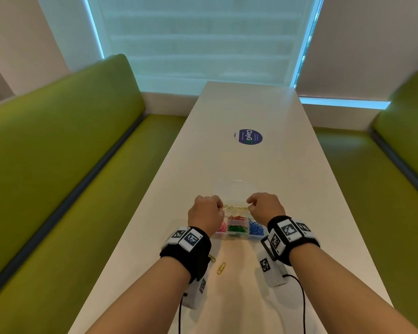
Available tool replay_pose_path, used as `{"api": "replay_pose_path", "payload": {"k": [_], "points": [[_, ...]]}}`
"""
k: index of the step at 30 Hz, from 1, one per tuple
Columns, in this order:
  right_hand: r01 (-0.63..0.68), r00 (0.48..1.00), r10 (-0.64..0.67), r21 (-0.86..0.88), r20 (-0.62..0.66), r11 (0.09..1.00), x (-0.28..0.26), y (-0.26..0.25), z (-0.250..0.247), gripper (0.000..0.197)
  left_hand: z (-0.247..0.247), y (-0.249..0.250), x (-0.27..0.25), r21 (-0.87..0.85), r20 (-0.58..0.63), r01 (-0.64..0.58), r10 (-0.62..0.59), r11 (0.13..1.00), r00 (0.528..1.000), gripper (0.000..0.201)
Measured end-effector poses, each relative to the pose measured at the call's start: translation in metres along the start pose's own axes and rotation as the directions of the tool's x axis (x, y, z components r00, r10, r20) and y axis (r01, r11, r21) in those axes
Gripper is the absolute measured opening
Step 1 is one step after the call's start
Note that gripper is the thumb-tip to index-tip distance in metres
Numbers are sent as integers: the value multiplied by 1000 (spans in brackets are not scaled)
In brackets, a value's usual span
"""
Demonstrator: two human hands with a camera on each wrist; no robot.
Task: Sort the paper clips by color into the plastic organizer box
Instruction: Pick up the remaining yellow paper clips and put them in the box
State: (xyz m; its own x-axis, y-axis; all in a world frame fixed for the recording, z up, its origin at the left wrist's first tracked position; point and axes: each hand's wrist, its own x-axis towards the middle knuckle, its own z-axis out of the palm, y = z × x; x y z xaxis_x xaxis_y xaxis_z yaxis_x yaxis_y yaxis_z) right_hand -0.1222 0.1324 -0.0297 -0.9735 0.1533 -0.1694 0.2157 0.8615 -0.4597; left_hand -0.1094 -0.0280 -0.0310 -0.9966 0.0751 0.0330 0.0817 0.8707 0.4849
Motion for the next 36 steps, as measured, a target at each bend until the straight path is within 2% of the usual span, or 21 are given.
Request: {"api": "replay_pose_path", "payload": {"k": [6,15,25,32,36], "points": [[24,999,-24,-8,-30,1000,-11,10,-7,26,5,19,22,43,58,-40,38,998,998,29],[20,999,-21,-11,-42,1000,-24,29,-17,25,24,29,32,157,197,-56,25,986,980,36],[72,997,-73,-10,-38,997,-38,17,-21,24,15,25,16,62,130,-40,32,997,991,32],[144,988,-143,-17,57,989,-75,1,0,23,1,6,-27,45,117,-36,30,998,993,28],[207,960,-189,-67,205,976,-95,-8,24,27,-4,-6,-49,64,121,-29,22,998,992,27]]}}
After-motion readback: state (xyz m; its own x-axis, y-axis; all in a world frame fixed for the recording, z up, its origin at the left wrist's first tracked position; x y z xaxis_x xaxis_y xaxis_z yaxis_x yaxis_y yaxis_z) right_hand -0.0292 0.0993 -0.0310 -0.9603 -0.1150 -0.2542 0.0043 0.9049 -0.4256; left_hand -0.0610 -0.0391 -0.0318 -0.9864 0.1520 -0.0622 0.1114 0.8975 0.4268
